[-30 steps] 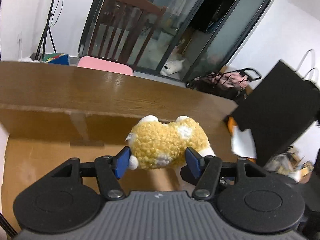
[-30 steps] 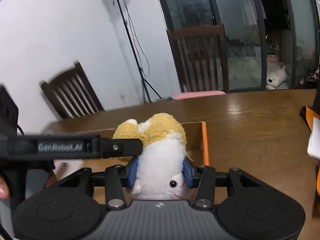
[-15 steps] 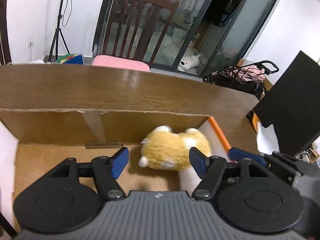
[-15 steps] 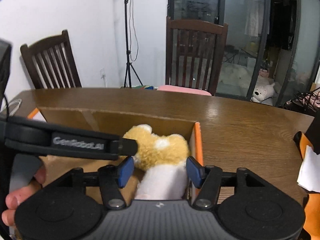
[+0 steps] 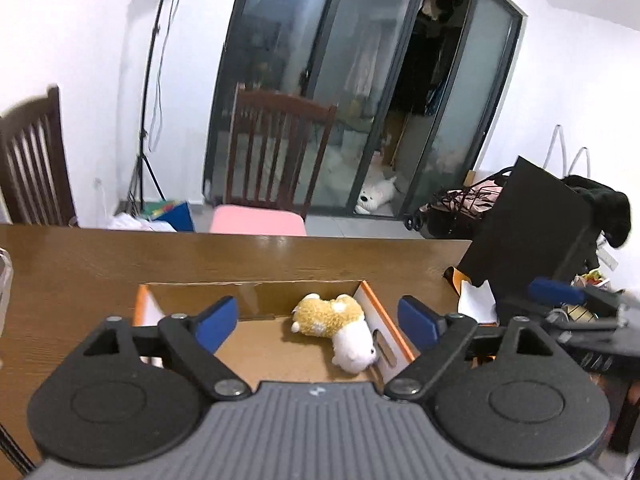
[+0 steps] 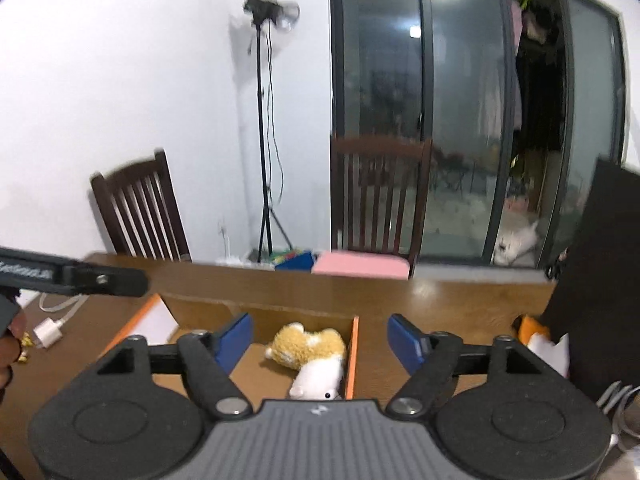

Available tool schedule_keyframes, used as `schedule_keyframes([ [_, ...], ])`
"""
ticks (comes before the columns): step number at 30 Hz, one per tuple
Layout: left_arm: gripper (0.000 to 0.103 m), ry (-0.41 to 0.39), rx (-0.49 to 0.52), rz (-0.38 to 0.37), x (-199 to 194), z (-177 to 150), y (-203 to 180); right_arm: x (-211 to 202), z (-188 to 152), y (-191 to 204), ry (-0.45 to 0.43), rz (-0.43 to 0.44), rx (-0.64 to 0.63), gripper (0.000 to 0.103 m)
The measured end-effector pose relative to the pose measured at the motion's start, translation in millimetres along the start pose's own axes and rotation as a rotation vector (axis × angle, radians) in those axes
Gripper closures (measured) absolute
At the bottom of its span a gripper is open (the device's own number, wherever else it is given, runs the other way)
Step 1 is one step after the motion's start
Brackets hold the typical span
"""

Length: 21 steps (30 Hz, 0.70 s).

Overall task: Organize soft objects
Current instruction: 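Withdraw the open right tool from the box back toward the items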

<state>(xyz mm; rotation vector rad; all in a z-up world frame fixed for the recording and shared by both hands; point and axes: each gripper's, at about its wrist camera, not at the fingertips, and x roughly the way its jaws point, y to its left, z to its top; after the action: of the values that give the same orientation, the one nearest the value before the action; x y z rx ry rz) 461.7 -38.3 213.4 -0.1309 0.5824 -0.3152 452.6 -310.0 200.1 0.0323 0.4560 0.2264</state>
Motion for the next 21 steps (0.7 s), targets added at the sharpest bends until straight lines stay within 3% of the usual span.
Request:
schedule_keyframes([
  [4,0.011,-0.039,0.025,0.047,-47,-22,-5,-42,-3,3,-0.041,0.015,0.007,0.022],
  [9,0.006,-0.173,0.053,0.127,-109,-73,-13,-85,-25,19,-0.116,0.026,-0.036,0.019],
  [12,0.004,-0.232,0.065,0.154,-136,-110,-17,-108,-55,29,-0.155,0.038,-0.063,0.015],
  [16,0.001,-0.282,0.057,0.124,-168,-164,-23,-137,-104,41,-0.178,0.052,-0.084,0.013],
  [21,0.000,-0.318,0.123,0.110,-190,-253,-40,-177,-178,52,-0.212,0.123,-0.070,0.008],
])
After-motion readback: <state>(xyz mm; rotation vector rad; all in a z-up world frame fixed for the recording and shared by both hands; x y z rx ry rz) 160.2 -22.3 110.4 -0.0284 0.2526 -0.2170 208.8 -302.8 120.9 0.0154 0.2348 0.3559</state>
